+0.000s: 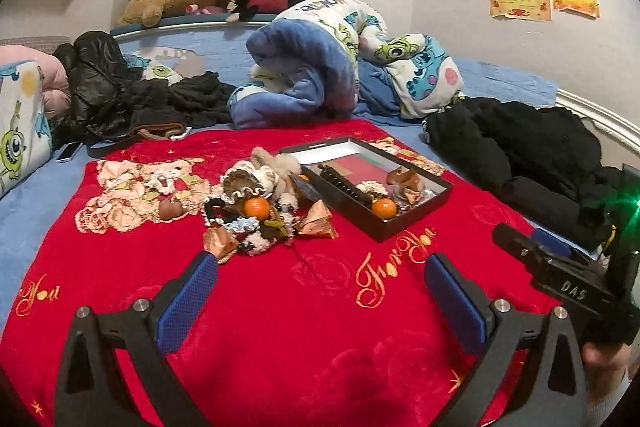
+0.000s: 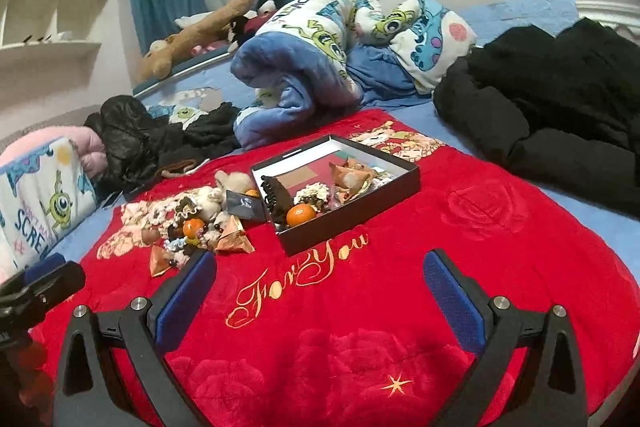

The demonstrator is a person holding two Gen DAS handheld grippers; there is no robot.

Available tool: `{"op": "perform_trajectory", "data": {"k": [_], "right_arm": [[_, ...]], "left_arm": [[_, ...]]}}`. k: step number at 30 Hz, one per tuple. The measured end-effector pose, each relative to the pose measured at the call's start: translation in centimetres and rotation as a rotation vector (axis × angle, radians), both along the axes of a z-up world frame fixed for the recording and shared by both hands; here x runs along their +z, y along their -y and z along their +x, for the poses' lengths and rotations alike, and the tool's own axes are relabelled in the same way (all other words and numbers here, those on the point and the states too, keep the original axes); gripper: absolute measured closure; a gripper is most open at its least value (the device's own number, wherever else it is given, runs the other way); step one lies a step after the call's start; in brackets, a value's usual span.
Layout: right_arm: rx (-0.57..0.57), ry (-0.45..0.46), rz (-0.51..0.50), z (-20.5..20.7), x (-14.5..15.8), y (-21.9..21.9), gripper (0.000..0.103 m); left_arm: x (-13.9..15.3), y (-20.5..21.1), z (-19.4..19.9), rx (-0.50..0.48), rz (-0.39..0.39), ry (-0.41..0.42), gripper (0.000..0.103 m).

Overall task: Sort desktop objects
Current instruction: 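Withdraw both open tools away from the box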

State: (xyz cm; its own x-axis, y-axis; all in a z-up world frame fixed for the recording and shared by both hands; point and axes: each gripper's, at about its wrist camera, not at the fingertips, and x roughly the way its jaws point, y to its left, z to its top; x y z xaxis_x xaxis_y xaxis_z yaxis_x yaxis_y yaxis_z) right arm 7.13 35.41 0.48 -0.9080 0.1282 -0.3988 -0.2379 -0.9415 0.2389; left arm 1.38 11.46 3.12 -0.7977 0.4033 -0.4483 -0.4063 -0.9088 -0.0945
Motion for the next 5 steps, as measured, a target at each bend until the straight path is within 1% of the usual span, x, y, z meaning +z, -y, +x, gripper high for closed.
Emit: {"op": "perform_trajectory", "data": {"k": [3, 5], "right_arm": [[-0.004, 0.010, -0.030, -0.20, -0.26, -0.52, 0.000], [-0.007, 0.015, -0.031, -0.25, -0.30, -0.63, 0.000]], "left_arm": [[0.06, 0.19, -0.11, 0.003, 0.004, 0.004, 0.000], [0.09, 0.33, -0.12, -0.007, 0.010, 0.008, 0.000]]}}
